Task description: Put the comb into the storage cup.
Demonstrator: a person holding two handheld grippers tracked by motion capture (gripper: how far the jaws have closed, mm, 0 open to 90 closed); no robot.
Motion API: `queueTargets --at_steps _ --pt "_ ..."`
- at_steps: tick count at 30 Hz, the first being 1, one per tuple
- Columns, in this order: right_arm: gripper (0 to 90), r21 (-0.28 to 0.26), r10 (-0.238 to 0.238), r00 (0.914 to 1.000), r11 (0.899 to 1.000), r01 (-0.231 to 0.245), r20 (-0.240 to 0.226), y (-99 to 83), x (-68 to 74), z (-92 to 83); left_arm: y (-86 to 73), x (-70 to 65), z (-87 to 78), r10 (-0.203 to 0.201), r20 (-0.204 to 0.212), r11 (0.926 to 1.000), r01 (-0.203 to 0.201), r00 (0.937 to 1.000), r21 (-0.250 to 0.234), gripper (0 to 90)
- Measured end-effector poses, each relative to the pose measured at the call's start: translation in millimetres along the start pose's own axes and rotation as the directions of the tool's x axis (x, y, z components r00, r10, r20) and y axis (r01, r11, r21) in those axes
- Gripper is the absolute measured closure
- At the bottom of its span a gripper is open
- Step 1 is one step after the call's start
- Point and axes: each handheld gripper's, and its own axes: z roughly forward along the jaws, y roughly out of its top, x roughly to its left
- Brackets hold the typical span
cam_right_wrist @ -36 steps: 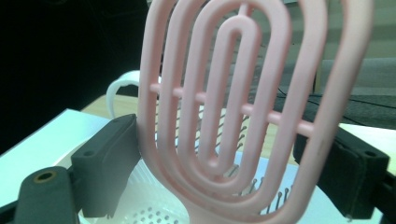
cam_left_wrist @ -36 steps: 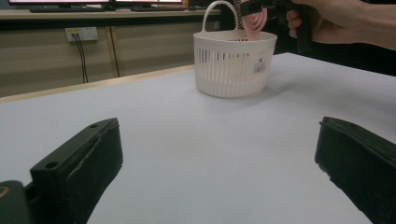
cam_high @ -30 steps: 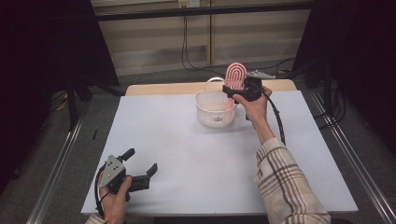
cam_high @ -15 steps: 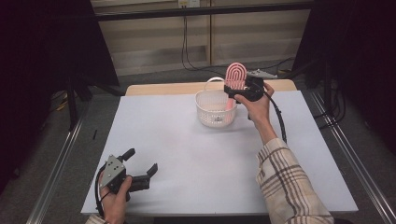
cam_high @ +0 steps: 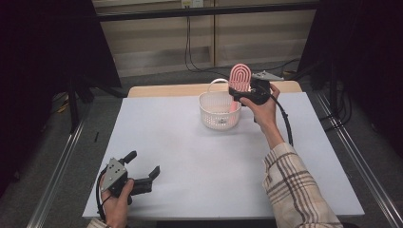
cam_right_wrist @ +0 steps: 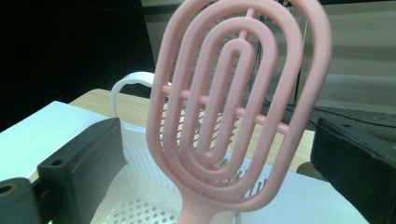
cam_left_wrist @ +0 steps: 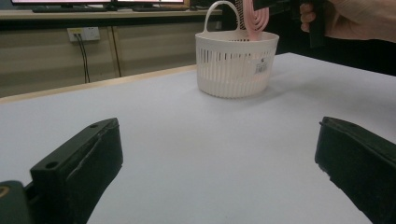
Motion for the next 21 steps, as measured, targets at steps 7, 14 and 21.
queueTargets --at_steps 7,14,21 --pt "2.4 -0.005 -0.004 0.9993 1.0 0.004 0.037 -3.4 -1.7 -5.2 0.9 -0.6 0.2 0.009 -0.009 1.0 -0.009 0.9999 -0.001 1.2" --pt "1.8 -0.01 -0.014 0.999 1.0 0.014 0.041 -1.2 0.0 -12.1 1.3 -0.1 0.2 0.004 -0.016 1.0 -0.004 0.9999 -0.004 1.1" --pt "1.8 -0.029 -0.034 0.9982 0.999 0.036 0.048 1.1 1.9 -21.7 0.8 0.7 0.0 0.001 -0.018 1.0 -0.001 0.9998 -0.001 1.1"
